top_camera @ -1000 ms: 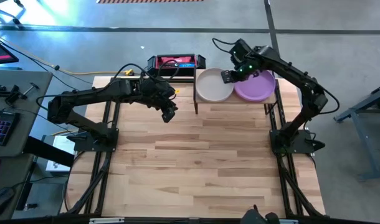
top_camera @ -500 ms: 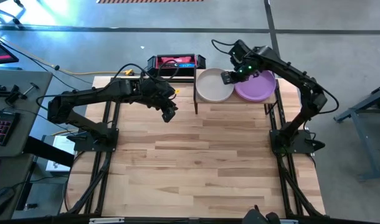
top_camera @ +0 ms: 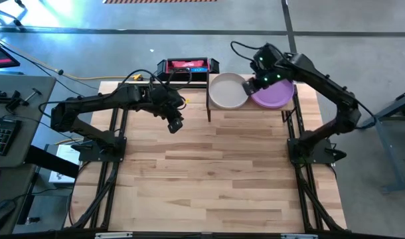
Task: Place and stack plates onto a shelf
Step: Return to Home Position
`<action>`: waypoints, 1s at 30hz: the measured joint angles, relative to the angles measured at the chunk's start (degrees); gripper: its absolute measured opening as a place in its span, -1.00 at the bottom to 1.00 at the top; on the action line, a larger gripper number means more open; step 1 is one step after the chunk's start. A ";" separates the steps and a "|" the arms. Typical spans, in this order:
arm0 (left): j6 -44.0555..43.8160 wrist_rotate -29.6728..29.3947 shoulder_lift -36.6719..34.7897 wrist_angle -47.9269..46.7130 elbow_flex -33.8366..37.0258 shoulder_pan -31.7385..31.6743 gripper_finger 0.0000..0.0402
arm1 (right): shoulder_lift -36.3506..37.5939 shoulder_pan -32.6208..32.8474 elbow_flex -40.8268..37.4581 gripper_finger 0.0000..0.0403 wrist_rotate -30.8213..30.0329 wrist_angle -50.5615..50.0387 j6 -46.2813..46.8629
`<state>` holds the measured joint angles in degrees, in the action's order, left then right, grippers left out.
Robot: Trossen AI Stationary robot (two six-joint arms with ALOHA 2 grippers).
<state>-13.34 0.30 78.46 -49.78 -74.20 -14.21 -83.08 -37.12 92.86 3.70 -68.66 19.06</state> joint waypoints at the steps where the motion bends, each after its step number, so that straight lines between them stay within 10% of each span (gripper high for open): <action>1: 0.00 -0.13 0.00 0.19 0.38 0.00 -0.52 | 0.77 1.08 0.00 -0.53 -1.42 0.14 -0.48; 11: 0.15 -1.04 -3.43 0.32 6.48 -0.26 -0.52 | 10.25 10.63 -3.55 -0.53 -9.66 7.07 -1.58; 21: 6.85 -3.75 -13.56 4.19 8.70 -3.91 -0.52 | 32.95 11.05 -38.27 -0.53 9.91 44.30 -2.11; 30: 14.09 -7.56 -20.04 8.53 8.70 -9.93 -0.52 | 48.63 11.03 -60.71 -0.53 12.38 64.04 4.02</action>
<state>0.75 -7.27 58.41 -41.24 -65.49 -24.14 -34.45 -26.09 32.15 16.08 -4.62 23.08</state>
